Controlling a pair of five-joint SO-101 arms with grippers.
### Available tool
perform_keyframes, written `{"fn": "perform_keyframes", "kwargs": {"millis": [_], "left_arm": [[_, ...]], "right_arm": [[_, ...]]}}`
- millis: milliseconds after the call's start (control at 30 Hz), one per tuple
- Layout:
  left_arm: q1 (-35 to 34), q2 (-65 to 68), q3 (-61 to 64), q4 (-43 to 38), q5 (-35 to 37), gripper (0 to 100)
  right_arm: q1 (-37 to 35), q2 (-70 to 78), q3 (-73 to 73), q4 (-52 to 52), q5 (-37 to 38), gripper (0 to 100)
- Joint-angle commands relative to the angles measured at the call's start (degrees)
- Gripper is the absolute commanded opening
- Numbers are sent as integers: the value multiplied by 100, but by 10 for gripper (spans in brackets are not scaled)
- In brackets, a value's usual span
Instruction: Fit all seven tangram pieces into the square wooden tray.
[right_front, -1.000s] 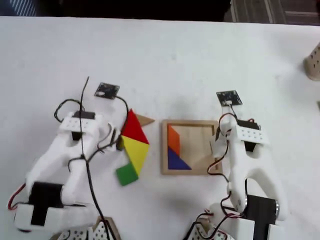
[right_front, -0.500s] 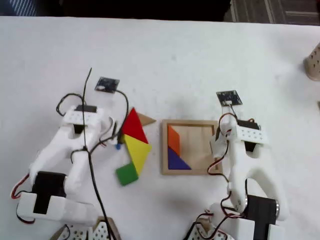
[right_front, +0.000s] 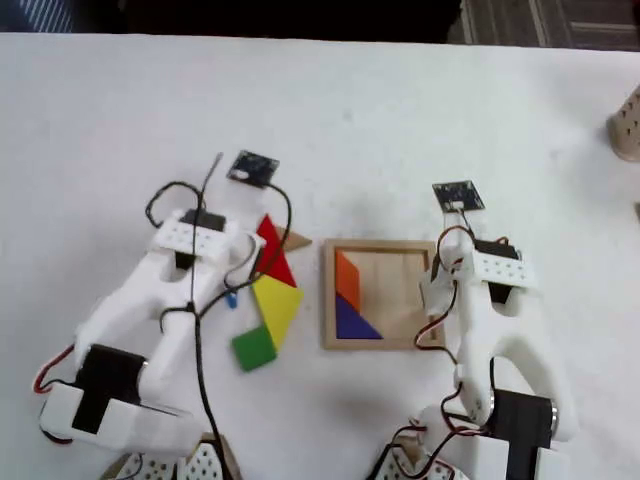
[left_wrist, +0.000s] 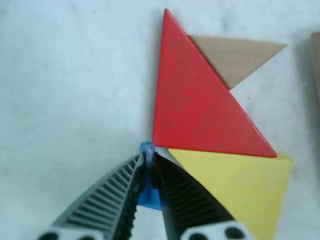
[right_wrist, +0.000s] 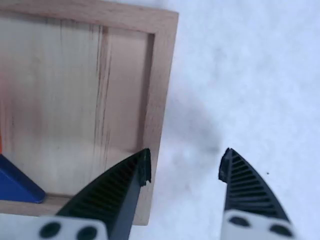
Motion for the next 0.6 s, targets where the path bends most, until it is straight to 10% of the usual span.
{"fn": "perform_keyframes", "kwargs": {"millis": [0, 233, 567], "left_arm": [[31, -4, -26, 123, 9, 23], [-145, -13, -26, 88, 9, 40], [-936, -927, 624, 211, 44, 312]], "right_arm": [[75, 57, -202, -13, 9, 223], [66, 57, -202, -22, 9, 223], [57, 66, -202, -22, 9, 223]]}}
